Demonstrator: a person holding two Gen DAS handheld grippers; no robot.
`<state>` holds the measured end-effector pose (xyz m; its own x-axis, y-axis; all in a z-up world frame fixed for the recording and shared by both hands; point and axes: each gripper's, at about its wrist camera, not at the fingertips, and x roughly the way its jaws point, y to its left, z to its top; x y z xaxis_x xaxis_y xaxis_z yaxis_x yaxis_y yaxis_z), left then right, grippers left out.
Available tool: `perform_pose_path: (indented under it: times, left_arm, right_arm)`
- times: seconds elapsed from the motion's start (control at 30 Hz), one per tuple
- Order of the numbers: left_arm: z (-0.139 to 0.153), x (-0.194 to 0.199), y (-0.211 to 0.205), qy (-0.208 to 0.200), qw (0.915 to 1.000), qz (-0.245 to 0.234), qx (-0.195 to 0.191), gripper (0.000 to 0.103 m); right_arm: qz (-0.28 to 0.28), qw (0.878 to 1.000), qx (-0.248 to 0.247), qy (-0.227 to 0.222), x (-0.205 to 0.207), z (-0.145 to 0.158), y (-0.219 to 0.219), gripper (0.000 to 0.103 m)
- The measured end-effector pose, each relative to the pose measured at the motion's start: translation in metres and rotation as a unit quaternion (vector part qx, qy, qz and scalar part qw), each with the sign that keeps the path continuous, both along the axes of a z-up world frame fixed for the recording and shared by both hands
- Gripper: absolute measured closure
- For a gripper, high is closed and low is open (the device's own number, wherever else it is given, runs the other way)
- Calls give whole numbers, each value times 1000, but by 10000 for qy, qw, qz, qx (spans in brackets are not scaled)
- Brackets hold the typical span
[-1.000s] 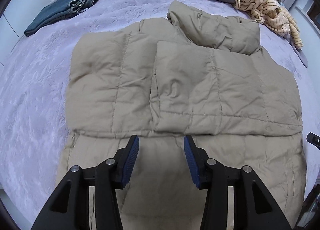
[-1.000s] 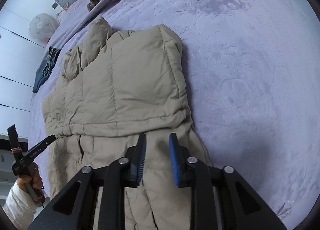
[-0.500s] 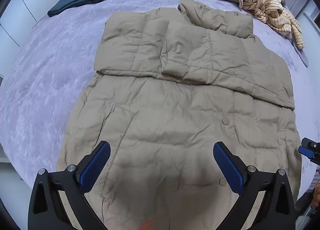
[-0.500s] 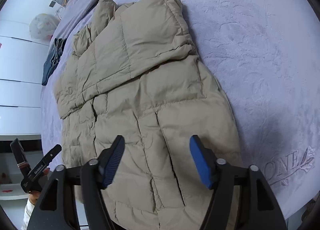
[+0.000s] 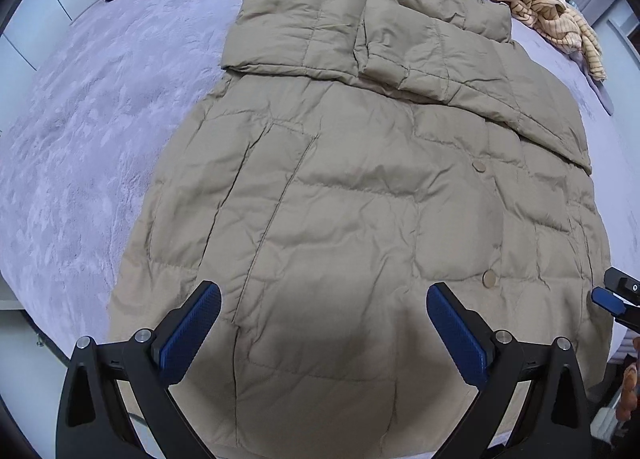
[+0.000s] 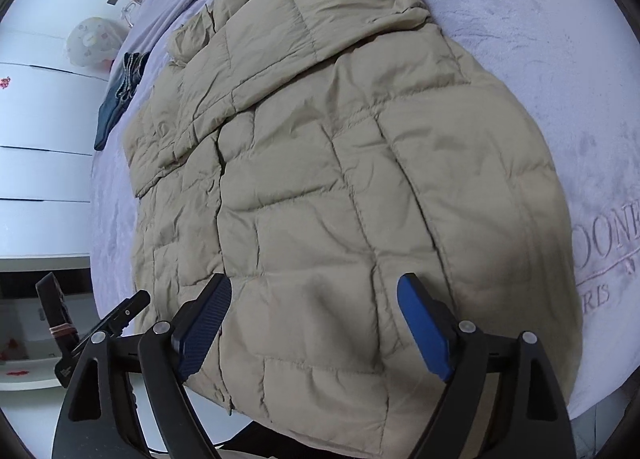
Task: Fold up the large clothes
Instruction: 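Smooth the folded jacket flat with both tools, then grasp the jacket hem with both tools and lift it toward the collar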
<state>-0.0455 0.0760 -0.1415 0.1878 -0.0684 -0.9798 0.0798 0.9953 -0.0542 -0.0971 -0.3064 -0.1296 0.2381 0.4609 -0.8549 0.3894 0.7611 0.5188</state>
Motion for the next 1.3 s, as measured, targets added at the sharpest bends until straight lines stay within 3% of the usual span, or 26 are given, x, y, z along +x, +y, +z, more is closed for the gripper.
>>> perform_pose_path:
  times: [0.47, 0.8, 1.0, 1.3]
  left_arm:
    - [-2, -41, 48, 65, 9995, -270, -136, 0]
    - [-7, -79, 105, 335, 9912, 26, -1280, 0]
    - [-10, -93, 133, 540, 9781, 228, -1995, 0]
    - [-37, -108, 135, 1254, 9656, 151, -2271, 0]
  right_arm:
    - [-790, 9967, 131, 91, -73, 5, 24, 15]
    - [-1717, 9846, 272, 169, -138, 3, -4, 15]
    - [-2334, 9708, 384, 404, -172, -13, -19, 15]
    - [-2729, 9589, 690, 367, -169, -39, -21, 14]
